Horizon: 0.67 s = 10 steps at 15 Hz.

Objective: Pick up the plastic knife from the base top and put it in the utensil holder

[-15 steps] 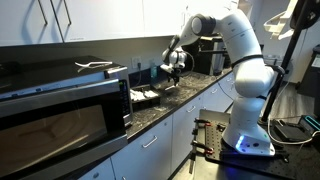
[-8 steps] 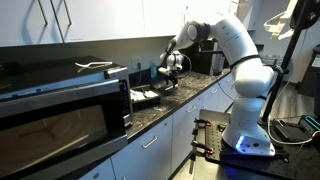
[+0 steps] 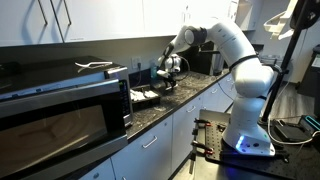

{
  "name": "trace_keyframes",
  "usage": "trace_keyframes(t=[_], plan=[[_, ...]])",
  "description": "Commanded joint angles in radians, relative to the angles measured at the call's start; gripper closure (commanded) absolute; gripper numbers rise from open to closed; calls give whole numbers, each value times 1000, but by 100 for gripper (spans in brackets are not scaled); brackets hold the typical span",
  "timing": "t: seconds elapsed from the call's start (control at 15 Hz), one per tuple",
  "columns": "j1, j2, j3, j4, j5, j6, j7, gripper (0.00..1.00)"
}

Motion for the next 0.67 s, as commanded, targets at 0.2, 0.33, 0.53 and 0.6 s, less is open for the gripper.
trace_keyframes(t=[0.2,0.33,0.53,0.6], plan=[[13,8,-16,33,-26,-29,21,71],[13,5,-17,31,-29,-28,19,86],[29,-22,-26,3,-40,-17,26,100],[38,-40,-33,-14,-46,-16,27,98]])
